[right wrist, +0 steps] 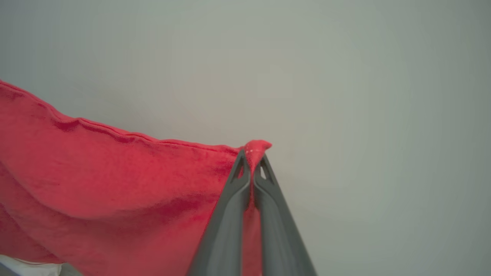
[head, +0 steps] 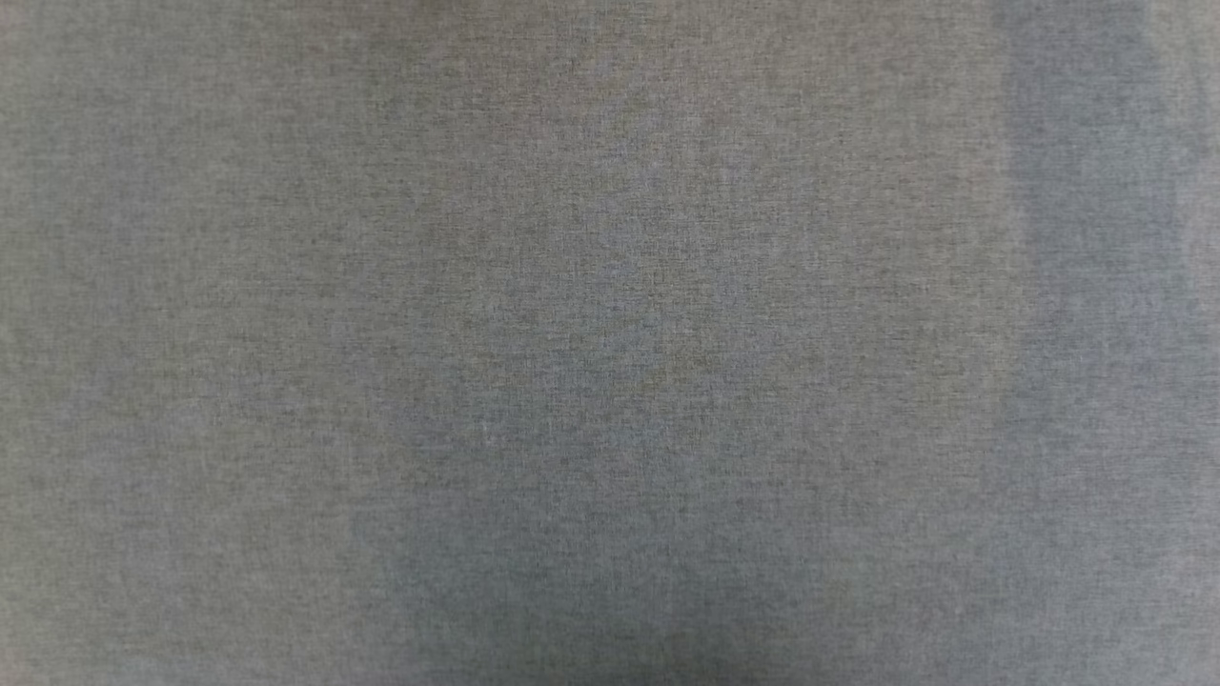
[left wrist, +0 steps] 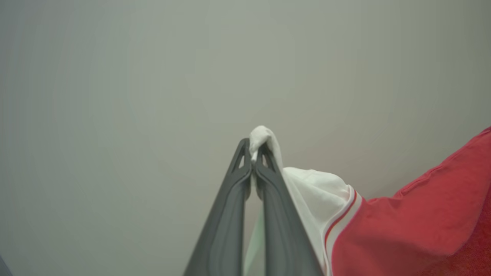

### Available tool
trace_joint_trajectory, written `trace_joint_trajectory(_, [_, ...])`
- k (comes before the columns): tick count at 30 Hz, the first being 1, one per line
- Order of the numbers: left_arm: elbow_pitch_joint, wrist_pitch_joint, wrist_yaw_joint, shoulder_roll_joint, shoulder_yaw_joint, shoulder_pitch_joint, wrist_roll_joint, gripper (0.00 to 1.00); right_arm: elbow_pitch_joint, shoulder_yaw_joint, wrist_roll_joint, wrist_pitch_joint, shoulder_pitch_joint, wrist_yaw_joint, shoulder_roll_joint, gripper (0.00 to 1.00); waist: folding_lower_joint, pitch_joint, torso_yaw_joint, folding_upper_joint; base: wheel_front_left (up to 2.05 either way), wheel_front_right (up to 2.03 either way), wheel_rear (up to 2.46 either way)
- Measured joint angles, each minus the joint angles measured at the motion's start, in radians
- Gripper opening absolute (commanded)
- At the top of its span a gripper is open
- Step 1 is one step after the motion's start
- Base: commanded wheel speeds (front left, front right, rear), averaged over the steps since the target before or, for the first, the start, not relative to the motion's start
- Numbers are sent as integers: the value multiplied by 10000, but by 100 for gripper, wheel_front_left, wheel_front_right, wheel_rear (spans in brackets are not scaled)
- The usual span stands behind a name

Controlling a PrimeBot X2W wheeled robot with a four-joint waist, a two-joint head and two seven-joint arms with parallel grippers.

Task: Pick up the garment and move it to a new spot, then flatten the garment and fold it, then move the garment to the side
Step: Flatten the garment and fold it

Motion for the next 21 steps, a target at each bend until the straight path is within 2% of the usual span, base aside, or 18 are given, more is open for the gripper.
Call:
trace_joint_trajectory(5, [86,-272,0,234,-426,1354,-470,0,188,696,731,-385,1225,0,102,0,0,-324,3,0,0,0,0])
trace_joint_trajectory(12, [-205,-472,63,512,-610,4118,-817,0,224,1824,1655,-907,3244,0,-40,0,-1,-1131,41,0,0,0,0])
trace_joint_trajectory(13, [-541,-537,194,598,-583,5100,-882,0,151,2190,1921,-1047,3922,0,-144,0,-1,-1445,58,0,0,0,0])
trace_joint_trajectory(17, [-1496,-545,587,788,-581,7026,-878,0,-215,2759,2452,-1300,5339,0,-497,0,-2,-2062,109,0,0,0,0])
trace_joint_trajectory(21, [-2769,-546,1189,976,-623,9252,-943,0,-871,3327,2982,-1463,6937,0,-1007,0,-2,-2743,183,0,0,0,0])
